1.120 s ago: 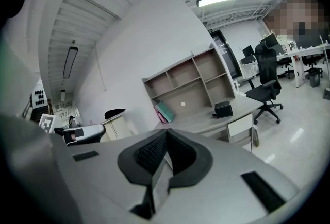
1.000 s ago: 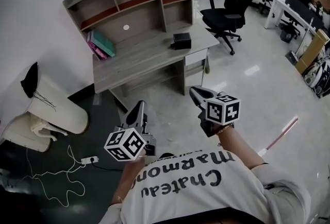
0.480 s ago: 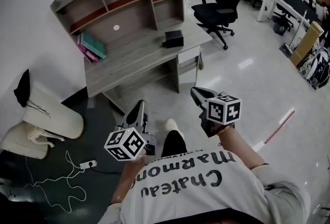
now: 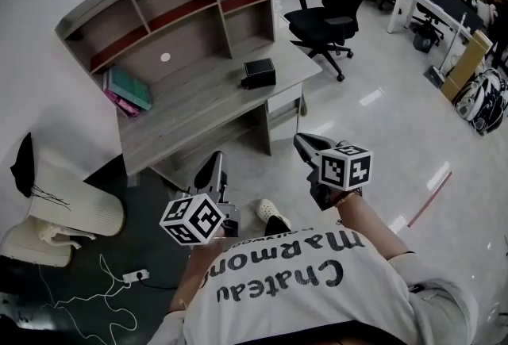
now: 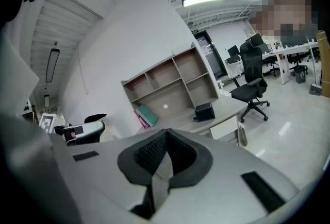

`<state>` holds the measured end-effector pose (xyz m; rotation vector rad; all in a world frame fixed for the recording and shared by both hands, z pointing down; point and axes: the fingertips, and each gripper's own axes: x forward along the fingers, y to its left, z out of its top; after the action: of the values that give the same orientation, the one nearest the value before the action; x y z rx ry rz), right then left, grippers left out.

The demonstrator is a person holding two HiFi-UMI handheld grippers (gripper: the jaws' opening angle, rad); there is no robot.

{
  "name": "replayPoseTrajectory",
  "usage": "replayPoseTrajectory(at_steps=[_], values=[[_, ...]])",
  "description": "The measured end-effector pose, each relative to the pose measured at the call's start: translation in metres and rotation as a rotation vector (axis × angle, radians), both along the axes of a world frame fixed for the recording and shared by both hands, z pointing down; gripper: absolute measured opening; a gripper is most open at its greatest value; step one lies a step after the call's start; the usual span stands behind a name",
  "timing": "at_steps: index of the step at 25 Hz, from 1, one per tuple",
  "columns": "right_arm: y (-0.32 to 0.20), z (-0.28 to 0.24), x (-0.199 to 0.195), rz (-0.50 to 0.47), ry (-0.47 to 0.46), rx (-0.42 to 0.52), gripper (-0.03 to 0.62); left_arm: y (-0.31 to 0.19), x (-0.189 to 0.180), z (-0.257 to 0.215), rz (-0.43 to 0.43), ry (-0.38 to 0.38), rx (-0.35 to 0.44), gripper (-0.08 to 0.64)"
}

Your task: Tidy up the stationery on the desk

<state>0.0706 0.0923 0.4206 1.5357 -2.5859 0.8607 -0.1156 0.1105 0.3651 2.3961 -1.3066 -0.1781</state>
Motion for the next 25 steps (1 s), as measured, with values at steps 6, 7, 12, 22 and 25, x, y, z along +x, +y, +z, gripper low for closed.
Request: replayPoseTrajectory(at_steps=[6, 7, 12, 22, 25], values=[[-0.078, 0.001, 0.005, -0.006, 0.028, -0.012, 0.017, -0.083, 0.005, -0.005, 0.0, 0.018, 0.003, 0.017], [-0.091, -0.001, 0.004, -0.009, 0.03, -0.015, 0.017, -0.097, 0.005, -0.008, 0.001, 0.016, 0.005, 0.017], [-0.156, -0.019, -0.003, -0.025, 0.028, 0.005, 0.017, -0.158, -0.002, -0.024, -0.018, 0.016, 0.023, 0.017], [-0.24, -0.031, 0.002, -0.007, 0.023, 0.017, 0.017, -0.243, 0.0, -0.025, -0.007, 0.027, 0.0, 0.017], [-0.258, -0.032, 0.001, -0.002, 0.018, 0.013, 0.017, -0.26, -0.001, -0.026, -0.004, 0.024, 0.0, 0.017]])
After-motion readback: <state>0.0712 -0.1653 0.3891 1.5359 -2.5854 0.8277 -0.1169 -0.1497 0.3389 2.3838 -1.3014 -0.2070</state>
